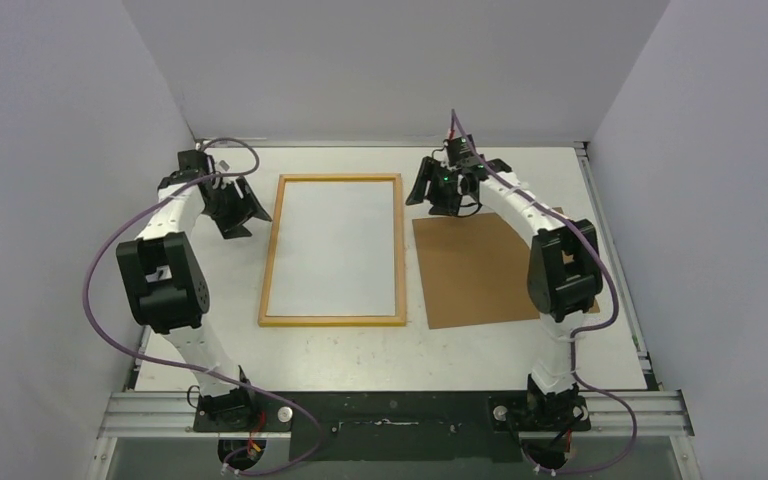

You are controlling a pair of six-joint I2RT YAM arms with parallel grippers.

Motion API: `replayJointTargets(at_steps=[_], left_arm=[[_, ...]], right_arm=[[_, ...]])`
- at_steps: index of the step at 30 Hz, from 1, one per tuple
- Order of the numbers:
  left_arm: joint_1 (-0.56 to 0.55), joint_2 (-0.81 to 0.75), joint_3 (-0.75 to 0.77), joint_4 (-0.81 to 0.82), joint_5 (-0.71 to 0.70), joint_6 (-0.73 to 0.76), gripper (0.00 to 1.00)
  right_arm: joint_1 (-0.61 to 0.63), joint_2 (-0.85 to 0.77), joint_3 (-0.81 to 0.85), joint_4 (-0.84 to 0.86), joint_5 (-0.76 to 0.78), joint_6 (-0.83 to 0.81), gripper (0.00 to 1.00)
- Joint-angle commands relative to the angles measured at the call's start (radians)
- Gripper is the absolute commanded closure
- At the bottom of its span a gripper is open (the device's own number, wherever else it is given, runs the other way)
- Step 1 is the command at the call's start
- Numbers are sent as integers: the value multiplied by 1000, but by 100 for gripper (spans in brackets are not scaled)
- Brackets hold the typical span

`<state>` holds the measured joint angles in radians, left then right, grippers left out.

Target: Put the photo into the frame

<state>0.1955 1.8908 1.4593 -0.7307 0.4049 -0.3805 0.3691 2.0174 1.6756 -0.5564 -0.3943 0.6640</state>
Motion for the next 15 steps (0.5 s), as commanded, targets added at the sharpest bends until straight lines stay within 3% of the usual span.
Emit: replayJointTargets(at_steps=[1, 4, 7, 12, 15], left_arm=[[12, -138, 45, -54, -96, 47, 35], [32, -206, 14, -61, -208, 19, 4], [66, -260, -13, -56, -219, 17, 3], [66, -338, -23, -46, -90, 68, 3], [54, -385, -41, -32, -148, 65, 3]], right_arm=[[-51, -182, -72, -63, 291, -59, 36], [-122, -234, -126, -87, 375, -64, 36], [-215, -248, -148, -134, 391, -71, 36], [-339, -237, -139, -226, 474, -70, 36], [-388, -233, -133, -274, 553, -56, 36]])
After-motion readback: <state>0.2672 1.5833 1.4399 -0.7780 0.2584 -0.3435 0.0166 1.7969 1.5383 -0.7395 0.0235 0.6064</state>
